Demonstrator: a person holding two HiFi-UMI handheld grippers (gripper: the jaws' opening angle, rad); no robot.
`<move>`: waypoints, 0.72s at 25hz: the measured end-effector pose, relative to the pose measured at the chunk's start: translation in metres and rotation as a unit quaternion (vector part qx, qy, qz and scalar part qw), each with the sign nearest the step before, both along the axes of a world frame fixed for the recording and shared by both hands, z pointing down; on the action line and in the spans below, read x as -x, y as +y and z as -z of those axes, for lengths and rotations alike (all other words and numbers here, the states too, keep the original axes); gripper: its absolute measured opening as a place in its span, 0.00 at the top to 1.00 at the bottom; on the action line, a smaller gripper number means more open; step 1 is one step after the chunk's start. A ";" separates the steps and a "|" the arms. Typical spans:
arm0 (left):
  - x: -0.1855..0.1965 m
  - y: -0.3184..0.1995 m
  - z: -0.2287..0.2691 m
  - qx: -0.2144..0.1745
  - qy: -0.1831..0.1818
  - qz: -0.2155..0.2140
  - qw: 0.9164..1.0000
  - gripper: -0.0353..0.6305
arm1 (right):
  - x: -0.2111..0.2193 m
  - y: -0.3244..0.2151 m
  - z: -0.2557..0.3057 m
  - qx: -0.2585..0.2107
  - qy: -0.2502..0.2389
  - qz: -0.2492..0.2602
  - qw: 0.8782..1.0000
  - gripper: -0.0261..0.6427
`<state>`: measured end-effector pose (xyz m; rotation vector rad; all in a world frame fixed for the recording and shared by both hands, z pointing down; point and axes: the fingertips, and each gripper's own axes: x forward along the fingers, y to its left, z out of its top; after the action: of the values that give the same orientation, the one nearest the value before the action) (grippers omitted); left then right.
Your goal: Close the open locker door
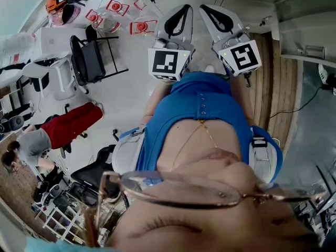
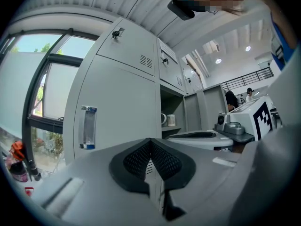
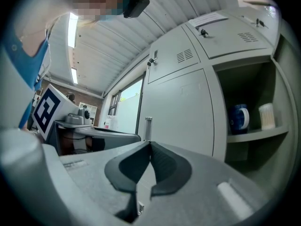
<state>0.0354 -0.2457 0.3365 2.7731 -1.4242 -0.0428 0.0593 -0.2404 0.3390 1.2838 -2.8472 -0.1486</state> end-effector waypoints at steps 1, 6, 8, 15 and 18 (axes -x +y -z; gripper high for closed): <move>-0.001 0.001 0.000 0.001 -0.001 0.000 1.000 0.94 | 0.000 0.000 0.000 0.000 0.000 0.001 1.000 0.96; -0.005 0.002 -0.004 0.001 -0.008 0.003 1.000 0.94 | -0.003 0.001 -0.005 0.008 0.001 0.006 1.000 0.96; -0.007 0.004 -0.005 0.001 -0.008 0.004 1.000 0.94 | -0.004 0.004 -0.006 0.008 0.004 0.007 1.000 0.96; -0.006 0.008 -0.004 0.000 -0.008 0.007 1.000 0.94 | -0.003 0.009 -0.006 0.009 0.000 0.014 1.000 0.96; -0.008 0.010 -0.005 0.001 -0.009 0.005 1.000 0.94 | -0.003 0.010 -0.007 0.008 -0.004 0.014 1.000 0.96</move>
<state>0.0430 -0.2362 0.3411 2.7723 -1.4411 -0.0180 0.0627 -0.2304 0.3456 1.2445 -2.8687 -0.1192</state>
